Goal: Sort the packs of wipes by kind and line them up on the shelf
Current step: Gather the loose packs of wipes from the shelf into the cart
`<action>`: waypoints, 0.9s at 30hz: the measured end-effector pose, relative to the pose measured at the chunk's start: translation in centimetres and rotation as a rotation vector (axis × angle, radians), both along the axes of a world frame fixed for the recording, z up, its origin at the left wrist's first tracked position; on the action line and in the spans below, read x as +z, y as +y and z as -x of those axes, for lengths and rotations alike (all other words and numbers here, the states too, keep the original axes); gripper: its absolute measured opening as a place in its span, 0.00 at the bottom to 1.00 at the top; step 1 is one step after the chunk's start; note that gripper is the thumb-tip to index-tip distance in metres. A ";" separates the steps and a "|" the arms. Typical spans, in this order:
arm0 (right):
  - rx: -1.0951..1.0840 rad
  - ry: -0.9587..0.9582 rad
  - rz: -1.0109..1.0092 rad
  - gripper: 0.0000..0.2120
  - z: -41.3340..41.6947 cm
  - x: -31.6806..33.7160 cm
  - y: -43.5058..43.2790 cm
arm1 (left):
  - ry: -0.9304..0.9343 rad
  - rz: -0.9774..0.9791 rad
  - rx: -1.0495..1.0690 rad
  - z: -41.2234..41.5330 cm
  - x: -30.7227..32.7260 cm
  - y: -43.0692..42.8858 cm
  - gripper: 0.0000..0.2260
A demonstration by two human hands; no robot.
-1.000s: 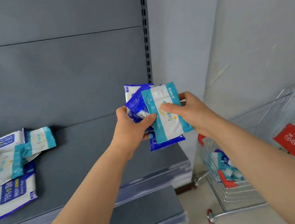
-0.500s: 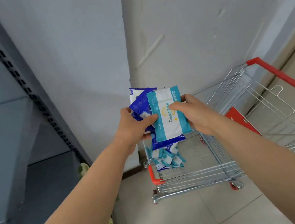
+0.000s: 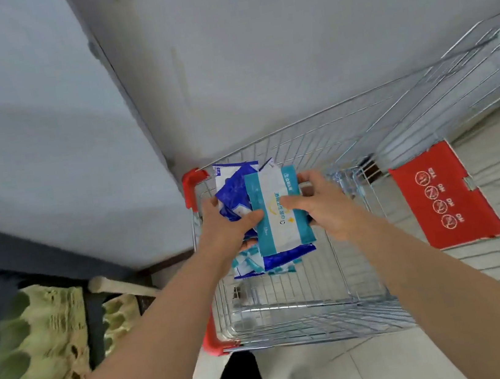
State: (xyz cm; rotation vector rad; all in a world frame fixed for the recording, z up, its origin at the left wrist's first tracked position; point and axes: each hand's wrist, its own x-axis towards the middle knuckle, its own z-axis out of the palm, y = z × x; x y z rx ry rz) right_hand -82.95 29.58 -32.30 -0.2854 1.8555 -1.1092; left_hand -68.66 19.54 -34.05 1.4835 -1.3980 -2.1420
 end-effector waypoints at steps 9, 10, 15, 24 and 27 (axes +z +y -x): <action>0.242 0.110 -0.052 0.19 4.6 -15.9 -4.8 | -0.118 -0.070 0.228 4.0 -14.1 -1.5 0.24; 0.275 0.129 -0.051 0.19 4.9 -17.6 -5.2 | -0.132 -0.076 0.254 4.2 -15.6 -1.8 0.25; 0.374 0.241 -0.036 0.20 5.7 -23.6 -6.5 | -0.314 0.078 0.211 4.5 -21.4 -2.8 0.31; 0.498 0.594 -0.069 0.26 6.3 -24.0 -6.1 | -0.540 0.297 0.074 4.2 -21.8 -2.0 0.22; 0.620 0.735 -0.043 0.24 5.8 -20.7 -5.8 | -0.652 0.416 -0.044 3.4 -18.3 -1.0 0.23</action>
